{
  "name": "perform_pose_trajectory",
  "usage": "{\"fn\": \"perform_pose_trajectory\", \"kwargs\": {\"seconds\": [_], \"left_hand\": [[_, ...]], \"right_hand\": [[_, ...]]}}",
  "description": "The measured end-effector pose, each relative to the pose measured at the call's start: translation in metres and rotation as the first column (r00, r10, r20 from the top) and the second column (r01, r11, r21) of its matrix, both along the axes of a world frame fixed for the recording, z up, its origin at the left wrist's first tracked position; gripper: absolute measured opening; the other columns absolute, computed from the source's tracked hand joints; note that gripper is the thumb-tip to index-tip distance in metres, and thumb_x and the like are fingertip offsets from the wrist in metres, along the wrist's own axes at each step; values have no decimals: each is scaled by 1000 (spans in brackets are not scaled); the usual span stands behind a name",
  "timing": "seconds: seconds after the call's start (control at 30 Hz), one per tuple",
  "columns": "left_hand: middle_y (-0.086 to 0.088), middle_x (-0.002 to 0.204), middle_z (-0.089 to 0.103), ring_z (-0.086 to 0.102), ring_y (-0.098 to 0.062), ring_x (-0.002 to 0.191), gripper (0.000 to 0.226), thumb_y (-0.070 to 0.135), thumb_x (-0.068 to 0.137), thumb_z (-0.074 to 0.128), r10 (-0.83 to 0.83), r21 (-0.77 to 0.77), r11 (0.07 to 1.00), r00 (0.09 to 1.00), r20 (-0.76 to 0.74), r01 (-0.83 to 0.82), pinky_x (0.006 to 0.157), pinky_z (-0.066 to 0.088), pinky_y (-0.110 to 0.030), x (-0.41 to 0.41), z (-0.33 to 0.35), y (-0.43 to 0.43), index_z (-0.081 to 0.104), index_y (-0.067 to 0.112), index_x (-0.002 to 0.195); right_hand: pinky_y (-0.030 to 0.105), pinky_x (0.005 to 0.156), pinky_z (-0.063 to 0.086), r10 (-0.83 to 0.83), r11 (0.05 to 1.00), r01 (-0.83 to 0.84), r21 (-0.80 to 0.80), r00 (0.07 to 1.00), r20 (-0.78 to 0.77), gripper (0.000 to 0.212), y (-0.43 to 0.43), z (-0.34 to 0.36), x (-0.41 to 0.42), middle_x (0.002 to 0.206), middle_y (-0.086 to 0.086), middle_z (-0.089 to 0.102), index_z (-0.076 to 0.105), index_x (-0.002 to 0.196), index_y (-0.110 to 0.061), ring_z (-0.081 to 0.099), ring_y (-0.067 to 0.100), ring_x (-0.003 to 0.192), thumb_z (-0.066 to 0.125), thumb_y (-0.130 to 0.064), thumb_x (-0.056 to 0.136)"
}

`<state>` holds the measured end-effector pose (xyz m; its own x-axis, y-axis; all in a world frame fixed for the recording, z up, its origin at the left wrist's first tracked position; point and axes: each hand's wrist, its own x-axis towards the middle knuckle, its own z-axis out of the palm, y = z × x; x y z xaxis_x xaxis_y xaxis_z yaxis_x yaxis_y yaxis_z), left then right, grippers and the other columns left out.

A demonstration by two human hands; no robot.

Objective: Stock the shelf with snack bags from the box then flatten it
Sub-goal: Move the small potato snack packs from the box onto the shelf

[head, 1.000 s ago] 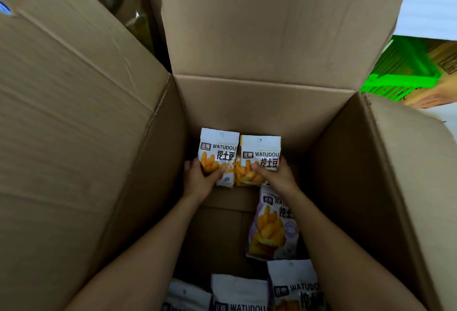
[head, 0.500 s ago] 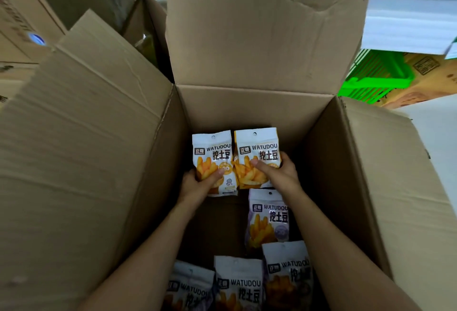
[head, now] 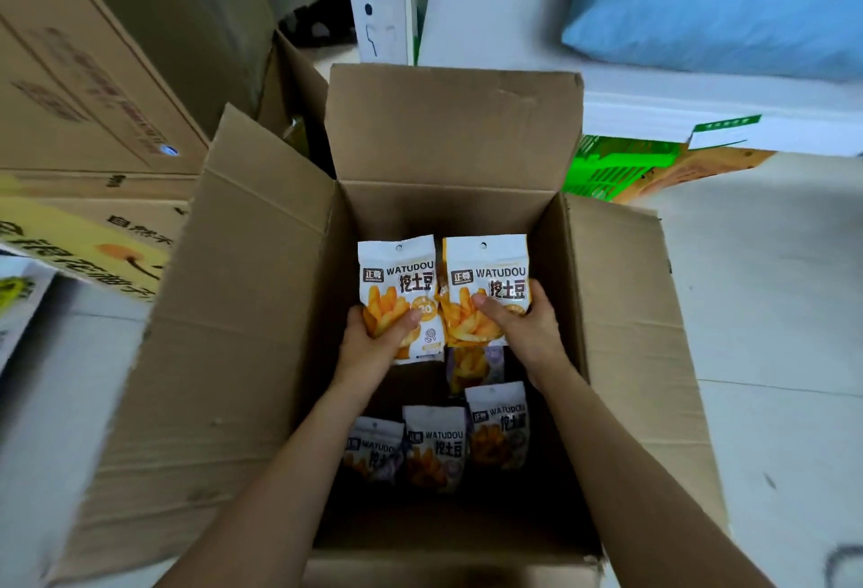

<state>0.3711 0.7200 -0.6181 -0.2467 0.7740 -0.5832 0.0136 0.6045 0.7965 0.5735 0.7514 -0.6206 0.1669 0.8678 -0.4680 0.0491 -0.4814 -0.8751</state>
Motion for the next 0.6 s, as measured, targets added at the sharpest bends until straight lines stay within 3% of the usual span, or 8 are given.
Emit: {"fn": "perform_pose_trajectory", "kwargs": {"seconds": [0.13,0.27,0.43,0.6], "left_hand": [[9,116,59,58,-16,109,61,46,73,80,-12,-51,999,1000,-4,12,89,48,-31,-2,46,-23,46,33,122],[8,121,61,59,-16,113,75,49,71,81,-16,-70,997,1000,-13,15,94,48,-35,-6,96,-48,45,29,133],[10,114,59,60,-16,107,61,43,73,80,-10,-79,997,999,-32,7,89,50,-33,-8,161,-72,45,32,121],[16,107,62,62,-1,92,64,34,75,82,-4,-40,999,1000,-12,4,61,49,-11,-10,226,-96,48,27,129]], "right_hand": [[34,84,58,13,1000,-13,-22,1000,21,47,-24,50,0,103,-7,74,61,110,-21,70,11,97,87,-30,72],[35,86,58,32,999,-30,-36,999,43,43,-47,98,-1,100,-9,74,62,105,-24,70,8,94,87,-32,71],[40,88,57,44,997,-40,-70,998,51,57,-74,158,-5,100,-12,74,63,107,-29,70,10,95,86,-50,60],[27,76,57,0,997,2,-80,1000,21,46,-105,226,-12,101,-8,74,62,112,-21,71,11,94,86,-30,73]]}}
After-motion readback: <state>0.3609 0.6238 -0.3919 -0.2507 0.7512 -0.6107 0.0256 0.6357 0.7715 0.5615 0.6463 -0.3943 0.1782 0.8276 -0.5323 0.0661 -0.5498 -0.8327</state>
